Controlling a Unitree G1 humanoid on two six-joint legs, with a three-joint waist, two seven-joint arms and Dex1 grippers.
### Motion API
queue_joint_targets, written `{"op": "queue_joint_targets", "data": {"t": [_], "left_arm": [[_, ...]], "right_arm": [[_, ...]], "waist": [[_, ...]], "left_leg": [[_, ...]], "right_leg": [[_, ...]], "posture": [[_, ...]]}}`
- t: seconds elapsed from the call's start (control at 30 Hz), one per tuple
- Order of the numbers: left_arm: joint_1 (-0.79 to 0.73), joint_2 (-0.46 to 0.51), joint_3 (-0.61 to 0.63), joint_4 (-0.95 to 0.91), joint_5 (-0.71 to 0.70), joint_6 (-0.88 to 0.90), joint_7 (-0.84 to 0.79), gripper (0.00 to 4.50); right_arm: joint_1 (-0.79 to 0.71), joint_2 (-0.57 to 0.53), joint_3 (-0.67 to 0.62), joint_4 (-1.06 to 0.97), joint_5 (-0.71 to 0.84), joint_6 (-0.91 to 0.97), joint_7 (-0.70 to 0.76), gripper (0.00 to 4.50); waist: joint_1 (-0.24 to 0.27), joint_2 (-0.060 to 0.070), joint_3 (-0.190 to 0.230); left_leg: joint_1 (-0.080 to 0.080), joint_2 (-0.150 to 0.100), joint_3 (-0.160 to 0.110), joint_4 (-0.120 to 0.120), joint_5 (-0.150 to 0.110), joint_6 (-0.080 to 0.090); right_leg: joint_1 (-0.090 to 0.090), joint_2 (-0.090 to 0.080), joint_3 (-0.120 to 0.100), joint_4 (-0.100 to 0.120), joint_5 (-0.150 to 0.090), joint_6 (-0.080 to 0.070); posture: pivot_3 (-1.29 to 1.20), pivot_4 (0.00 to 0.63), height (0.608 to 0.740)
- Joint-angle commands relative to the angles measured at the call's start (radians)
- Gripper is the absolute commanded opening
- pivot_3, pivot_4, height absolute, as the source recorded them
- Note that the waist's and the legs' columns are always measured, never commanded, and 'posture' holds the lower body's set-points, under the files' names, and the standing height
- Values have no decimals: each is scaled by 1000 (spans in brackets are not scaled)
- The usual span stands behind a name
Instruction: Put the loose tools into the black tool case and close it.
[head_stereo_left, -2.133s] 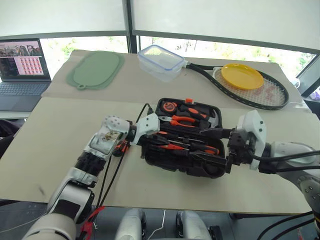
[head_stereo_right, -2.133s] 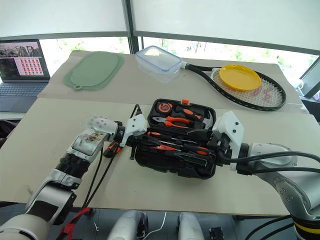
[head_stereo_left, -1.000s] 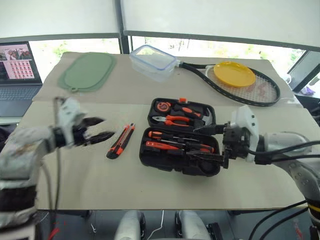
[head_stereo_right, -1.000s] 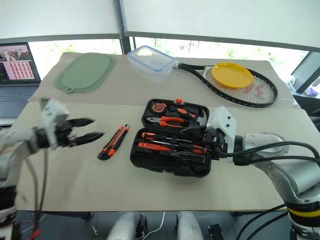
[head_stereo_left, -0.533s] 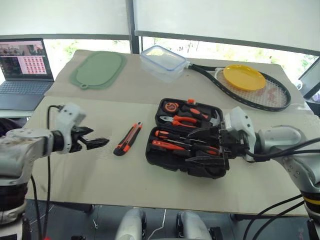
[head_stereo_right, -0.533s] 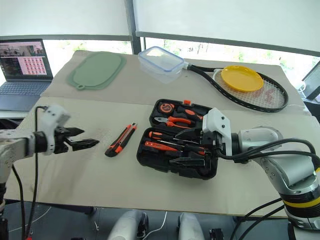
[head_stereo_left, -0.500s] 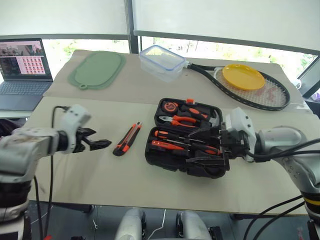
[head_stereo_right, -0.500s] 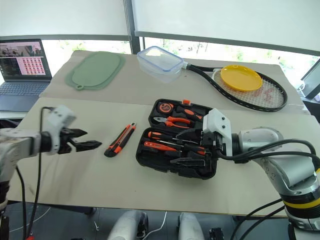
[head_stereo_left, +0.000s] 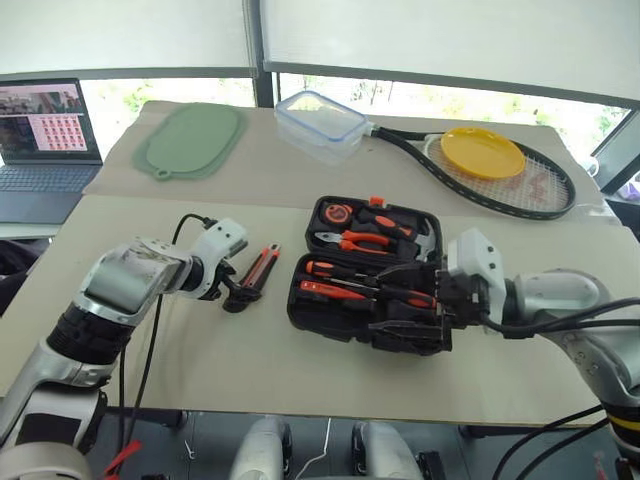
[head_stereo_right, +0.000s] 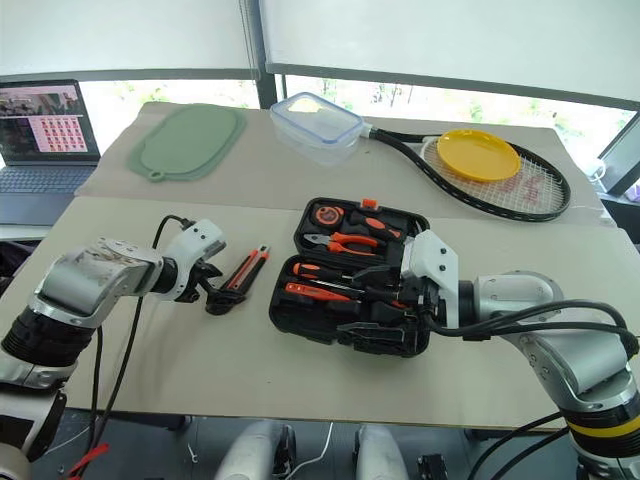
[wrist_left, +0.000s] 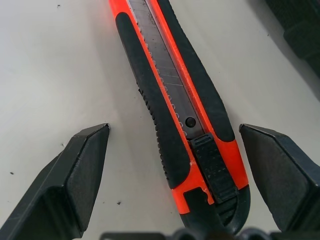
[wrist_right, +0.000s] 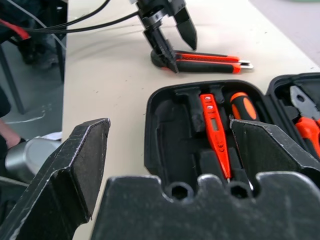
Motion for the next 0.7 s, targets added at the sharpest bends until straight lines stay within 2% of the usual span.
{"op": "queue_joint_targets", "data": {"t": [0.03,0.17,0.23,0.43,0.53,0.7], "left_arm": [[23,-17,-65,49,53,-56,8,3767],[16,-13,-43,86,79,-89,6,2282],[5,-13,-8,109,84,-119,6,1748],[-70,-23,139,134,62,-546,-94,1731],[-83,-21,99,85,49,-717,-261,1731],[-86,-57,-26,45,63,-853,-492,1731]], "right_arm": [[13,1,-37,-46,5,2,-25,4500],[28,-7,-50,-52,9,2,-29,4500],[33,-11,-57,-53,10,2,-31,4500],[62,-20,-92,-76,24,21,-46,4500],[97,-47,-95,-89,-5,12,-39,4500],[112,-68,-118,-86,8,16,-36,4500]], "waist": [[5,1,-1],[9,2,-1],[10,2,-1],[10,0,0],[15,0,0],[11,0,0]], "left_leg": [[0,0,0,0,0,0],[1,0,0,0,0,0],[1,0,0,0,0,0],[-3,1,0,1,1,-1],[-5,0,0,1,0,0],[-4,-1,3,1,0,2]], "right_leg": [[0,0,0,0,0,0],[0,0,0,1,0,0],[0,0,0,1,0,0],[-4,2,0,1,1,-2],[-3,1,-2,-2,1,-1],[-2,0,0,-3,1,0]], "posture": [[0,150,738],[0,150,738],[0,150,738],[0,150,738],[0,150,738],[0,150,738]]}}
